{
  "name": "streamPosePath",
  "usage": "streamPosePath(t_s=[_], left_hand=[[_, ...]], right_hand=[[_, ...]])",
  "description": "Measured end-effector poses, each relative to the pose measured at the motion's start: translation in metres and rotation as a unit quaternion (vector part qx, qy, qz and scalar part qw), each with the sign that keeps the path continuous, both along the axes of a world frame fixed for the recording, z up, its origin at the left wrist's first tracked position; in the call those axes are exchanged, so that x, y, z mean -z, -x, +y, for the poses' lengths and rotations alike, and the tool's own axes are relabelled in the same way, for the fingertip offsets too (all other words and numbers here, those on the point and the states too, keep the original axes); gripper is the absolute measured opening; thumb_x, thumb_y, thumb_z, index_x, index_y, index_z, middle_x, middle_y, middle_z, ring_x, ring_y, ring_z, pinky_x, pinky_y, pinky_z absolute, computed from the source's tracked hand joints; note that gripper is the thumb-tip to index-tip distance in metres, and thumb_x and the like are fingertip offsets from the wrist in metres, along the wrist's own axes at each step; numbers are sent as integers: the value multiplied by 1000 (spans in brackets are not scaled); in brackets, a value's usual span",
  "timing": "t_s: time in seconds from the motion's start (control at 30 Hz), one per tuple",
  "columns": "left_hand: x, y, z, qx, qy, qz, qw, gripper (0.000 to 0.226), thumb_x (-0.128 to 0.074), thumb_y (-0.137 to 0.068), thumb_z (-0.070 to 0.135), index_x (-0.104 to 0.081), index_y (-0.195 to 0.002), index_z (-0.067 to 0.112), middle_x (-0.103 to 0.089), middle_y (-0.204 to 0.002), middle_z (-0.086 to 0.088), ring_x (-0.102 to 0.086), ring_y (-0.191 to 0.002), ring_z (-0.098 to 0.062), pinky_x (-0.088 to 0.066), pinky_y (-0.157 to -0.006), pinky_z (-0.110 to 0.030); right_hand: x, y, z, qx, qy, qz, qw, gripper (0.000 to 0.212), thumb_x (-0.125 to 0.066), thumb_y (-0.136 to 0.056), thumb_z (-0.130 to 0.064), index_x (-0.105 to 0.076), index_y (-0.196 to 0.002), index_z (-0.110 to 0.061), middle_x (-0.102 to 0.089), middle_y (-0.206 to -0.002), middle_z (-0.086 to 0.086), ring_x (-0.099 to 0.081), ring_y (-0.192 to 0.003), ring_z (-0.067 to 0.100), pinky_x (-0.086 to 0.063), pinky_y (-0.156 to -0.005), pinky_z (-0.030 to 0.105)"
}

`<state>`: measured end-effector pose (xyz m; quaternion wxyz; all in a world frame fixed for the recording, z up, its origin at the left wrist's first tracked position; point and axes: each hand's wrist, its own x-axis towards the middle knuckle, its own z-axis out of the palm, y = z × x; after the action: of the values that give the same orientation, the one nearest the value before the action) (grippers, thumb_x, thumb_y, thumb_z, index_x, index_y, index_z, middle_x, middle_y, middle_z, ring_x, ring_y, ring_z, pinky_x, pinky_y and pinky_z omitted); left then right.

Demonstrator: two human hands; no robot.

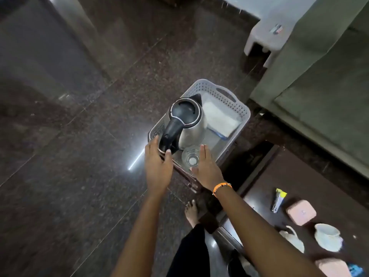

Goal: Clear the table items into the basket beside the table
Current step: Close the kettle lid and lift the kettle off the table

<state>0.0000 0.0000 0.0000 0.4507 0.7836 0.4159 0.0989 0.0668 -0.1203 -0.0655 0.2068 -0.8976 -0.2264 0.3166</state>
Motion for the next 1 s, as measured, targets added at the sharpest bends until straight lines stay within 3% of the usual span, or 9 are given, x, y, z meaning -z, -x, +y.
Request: streamPosePath(t_s=[0.13,0.23,0.3,0.43,0.53,0.6,0.73,0.87,1.0], left_hand=[[15,-24,11,38,30,10,999,47,-56,-88,17,-44,-133,18,-55,-125,-4,-54,-112,-20,-44,-96,-33],[26,-39,26,39,51,23,998,37,-64,-80,24,-47,-114,24,-62,-97,7,-61,-87,-13,-46,-68,-15],[31,-52,40,55,58,61,995,38,-71,-72,32,-44,-99,26,-58,-83,13,-61,-77,-12,-45,-59,-19],[38,-61,52,81,109,74,988,45,-80,-63,39,-41,-84,33,-58,-80,9,-63,-74,-17,-55,-64,-37],[37,-57,47,87,65,15,994,42,-74,-59,46,-37,-76,39,-52,-75,11,-53,-64,-7,-45,-56,-24],[32,-59,43,79,40,-17,996,39,-69,-56,50,-35,-73,41,-48,-72,10,-49,-63,-11,-39,-56,-23],[13,-57,28,65,22,-69,995,40,-73,-58,48,-36,-71,41,-48,-70,11,-50,-64,-11,-46,-60,-32],[-19,-36,8,86,21,-139,986,44,-79,-60,43,-37,-74,43,-52,-65,25,-46,-55,6,-46,-53,-14],[-51,-1,-27,105,4,-154,982,44,-80,-58,42,-39,-75,48,-52,-66,33,-48,-56,8,-44,-56,-8]], right_hand=[[15,-7,19,39,17,-4,999,99,-72,-78,-32,-9,-147,1,-19,-153,15,-24,-142,29,-27,-118,36],[24,-5,25,75,11,-33,997,97,-77,-68,-31,-23,-142,-1,-35,-141,12,-40,-129,29,-38,-110,36],[26,-5,26,102,-8,-42,994,92,-81,-60,-27,-32,-135,-4,-44,-130,10,-49,-119,30,-46,-100,38],[24,-4,18,163,-58,-13,985,90,-84,-53,-23,-37,-130,-11,-49,-126,6,-54,-114,27,-49,-91,35],[12,-1,5,185,-104,-37,977,89,-83,-53,-22,-39,-130,-12,-51,-125,6,-56,-112,26,-47,-91,30],[1,4,-8,183,-131,-57,973,85,-81,-54,-21,-40,-128,-12,-51,-123,4,-55,-111,23,-45,-92,26],[-28,14,-40,207,-175,-86,959,87,-80,-56,-24,-39,-132,-15,-46,-128,0,-49,-116,12,-32,-97,8],[-56,29,-78,259,-202,-111,938,85,-73,-59,-34,-37,-134,-18,-46,-130,-2,-47,-117,5,-36,-102,11],[-62,47,-129,280,-165,-128,937,89,-72,-57,-34,-35,-136,-16,-48,-128,0,-38,-111,-8,-23,-98,-8]])
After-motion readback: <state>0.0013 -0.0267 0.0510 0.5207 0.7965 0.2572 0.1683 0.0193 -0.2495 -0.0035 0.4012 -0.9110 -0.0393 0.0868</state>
